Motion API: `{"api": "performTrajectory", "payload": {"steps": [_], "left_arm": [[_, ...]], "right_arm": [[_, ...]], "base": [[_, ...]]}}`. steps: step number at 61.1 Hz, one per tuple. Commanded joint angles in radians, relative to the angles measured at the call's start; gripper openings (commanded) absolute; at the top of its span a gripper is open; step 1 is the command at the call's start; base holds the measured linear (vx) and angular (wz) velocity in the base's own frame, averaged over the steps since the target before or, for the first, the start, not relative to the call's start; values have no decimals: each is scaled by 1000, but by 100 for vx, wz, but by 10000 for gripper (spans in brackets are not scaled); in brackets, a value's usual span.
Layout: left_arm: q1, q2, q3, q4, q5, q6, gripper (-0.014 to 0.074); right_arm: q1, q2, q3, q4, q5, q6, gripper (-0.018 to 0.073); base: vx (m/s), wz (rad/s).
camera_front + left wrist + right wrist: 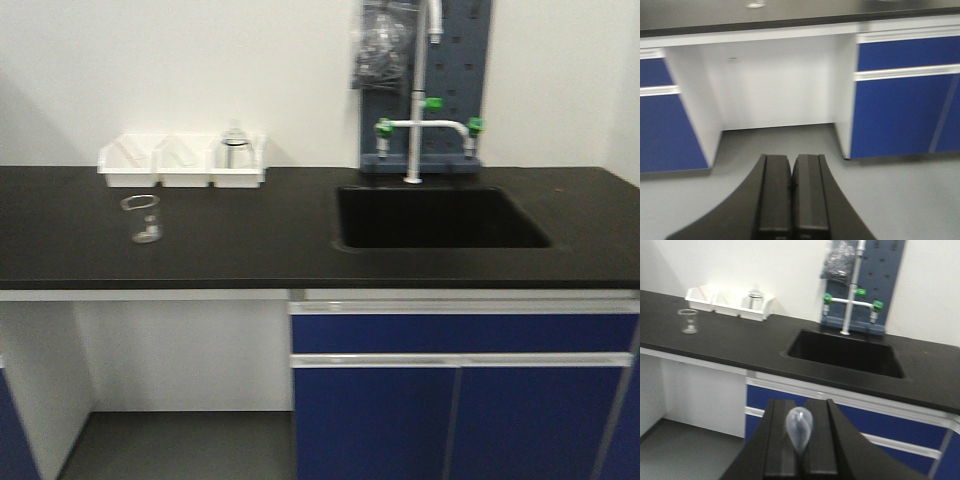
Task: Grab transparent chemical and place on left bench
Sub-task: 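Drive the base to the bench with white bins, holding the dropper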
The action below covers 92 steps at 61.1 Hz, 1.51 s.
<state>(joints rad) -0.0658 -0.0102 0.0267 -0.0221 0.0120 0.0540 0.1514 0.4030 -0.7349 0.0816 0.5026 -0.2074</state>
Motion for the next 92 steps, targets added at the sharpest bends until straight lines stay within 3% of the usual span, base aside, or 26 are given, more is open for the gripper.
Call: {"api": "performTrajectory", "payload": {"steps": [1,48,92], "left_arm": [[-2,-19,16,-1,-78,-8,-3],[-2,-19,16,-1,-78,-8,-3],[-2,-19,16,-1,-78,-8,-3]], "right_arm": [[-5,9,-33,-4,-80,-2,0],[-5,9,-33,-4,-80,-2,0],[-5,9,-33,-4,-80,-2,0]], "base": [[17,56],[25,54],[40,10]]}}
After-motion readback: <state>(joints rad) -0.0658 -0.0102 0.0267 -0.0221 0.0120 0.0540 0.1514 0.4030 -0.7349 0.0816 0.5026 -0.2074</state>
